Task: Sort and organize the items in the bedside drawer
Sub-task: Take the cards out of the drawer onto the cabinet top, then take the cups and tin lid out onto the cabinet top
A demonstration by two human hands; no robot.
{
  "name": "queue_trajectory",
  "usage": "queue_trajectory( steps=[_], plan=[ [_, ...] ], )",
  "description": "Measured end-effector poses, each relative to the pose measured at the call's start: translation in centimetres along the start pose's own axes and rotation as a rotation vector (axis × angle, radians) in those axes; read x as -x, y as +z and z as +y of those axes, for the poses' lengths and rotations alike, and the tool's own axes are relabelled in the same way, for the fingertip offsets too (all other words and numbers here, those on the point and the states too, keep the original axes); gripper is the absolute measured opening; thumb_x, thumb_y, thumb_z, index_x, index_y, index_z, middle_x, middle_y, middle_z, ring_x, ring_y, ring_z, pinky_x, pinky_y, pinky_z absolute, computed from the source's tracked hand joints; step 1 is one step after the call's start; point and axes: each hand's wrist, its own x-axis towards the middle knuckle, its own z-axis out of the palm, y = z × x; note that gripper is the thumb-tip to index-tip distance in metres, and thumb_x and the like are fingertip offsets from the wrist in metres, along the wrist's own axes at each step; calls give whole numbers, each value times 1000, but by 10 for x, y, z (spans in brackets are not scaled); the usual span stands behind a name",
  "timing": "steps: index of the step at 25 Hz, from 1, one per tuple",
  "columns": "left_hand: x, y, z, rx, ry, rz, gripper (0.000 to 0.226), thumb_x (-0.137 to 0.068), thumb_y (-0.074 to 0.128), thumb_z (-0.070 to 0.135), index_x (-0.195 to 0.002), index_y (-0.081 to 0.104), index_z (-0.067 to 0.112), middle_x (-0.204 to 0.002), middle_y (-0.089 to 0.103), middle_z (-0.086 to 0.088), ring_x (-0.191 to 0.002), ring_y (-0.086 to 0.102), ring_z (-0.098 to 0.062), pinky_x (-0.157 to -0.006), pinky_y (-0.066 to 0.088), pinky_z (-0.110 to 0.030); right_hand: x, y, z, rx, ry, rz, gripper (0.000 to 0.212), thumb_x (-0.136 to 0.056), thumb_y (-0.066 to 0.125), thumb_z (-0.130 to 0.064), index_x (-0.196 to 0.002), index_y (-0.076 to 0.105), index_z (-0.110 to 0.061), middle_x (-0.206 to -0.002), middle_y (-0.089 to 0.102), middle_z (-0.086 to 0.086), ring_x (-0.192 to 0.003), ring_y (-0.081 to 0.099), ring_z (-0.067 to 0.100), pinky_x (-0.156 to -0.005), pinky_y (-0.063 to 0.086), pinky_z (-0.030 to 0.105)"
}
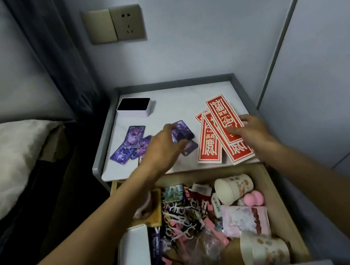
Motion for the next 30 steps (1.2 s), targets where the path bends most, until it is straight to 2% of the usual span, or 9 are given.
queue_trajectory(
  steps=[4, 6, 9, 12, 15, 17, 20, 25, 30],
  plan=[
    [-19, 24, -39, -568, 177, -272, 68, -95, 45, 57, -152, 22, 29, -163, 12, -9, -149, 7, -33, -119, 15, -51, -43, -3, 16, 326, -62, 134, 53, -92, 67, -29, -139, 46, -21, -122, 65, 4, -80, 70, 16, -64, 57, 30],
    [-22, 31, -54, -607, 161, -332, 72, -94, 43, 61, -153, 14, 32, -164, 1, -8, -150, -3, -33, -120, 8, -54, -49, 2, 26, 601, -212, 200, 56, -93, 64, -35, -142, 43, -19, -131, 58, 7, -104, 63, 22, -81, 54, 33],
    [-22, 32, -65, -586, 205, -285, 74, -93, 45, 61, -154, 14, 30, -163, 4, -10, -150, 1, -31, -120, 11, -52, -24, 18, 37, 779, -459, 212, 53, -93, 63, -34, -141, 45, -18, -141, 44, 7, -130, 41, 26, -109, 39, 44],
    [-4, 19, -62, -507, 315, -133, 69, -93, 54, 51, -152, 26, 28, -159, 24, -11, -146, 22, -31, -117, 26, -46, 28, 33, 44, 616, -727, -35, 29, -93, 64, -16, -121, 62, -17, -124, 56, 0, -115, 51, 15, -98, 48, 32],
    [43, 1, -66, -430, 532, -78, 44, -91, 64, 28, -133, 52, 23, -129, 57, -4, -113, 59, -23, -88, 51, -36, 78, 32, 61, 787, -818, -478, 20, -94, 62, -19, -112, 68, -25, -110, 67, -9, -100, 60, 6, -89, 51, 28],
    [79, 3, -84, -509, 623, -299, 43, -90, 61, 12, -131, 55, 24, -124, 60, -1, -108, 62, -20, -84, 53, -37, 96, 32, 80, 994, -702, -698, 24, -93, 62, -26, -116, 66, -31, -117, 64, -11, -103, 60, 7, -89, 51, 30],
    [104, 20, -121, -817, 672, -604, 44, -93, 48, 3, -132, 57, 21, -129, 61, -5, -121, 54, -26, -97, 46, -41, 106, 30, 103, 1208, -570, -754, 27, -89, 66, -29, -116, 63, -28, -119, 61, -7, -103, 62, 14, -83, 53, 35],
    [98, 22, -145, -875, 752, -524, 37, -83, 58, 1, -117, 65, 14, -107, 68, -11, -102, 65, -32, -79, 53, -39, 105, 15, 104, 1344, -282, -732, 45, -84, 67, -54, -117, 60, -25, -113, 55, -7, -94, 56, 10, -77, 49, 28],
    [93, 24, -145, -1083, 579, -622, 53, -87, 59, 8, -139, 45, 15, -135, 55, -10, -127, 46, -27, -103, 42, -42, 105, 5, 99, 1431, 35, -977, 52, -81, 66, -54, -127, 51, -34, -121, 55, -6, -103, 52, 11, -83, 45, 28]
  ],
)
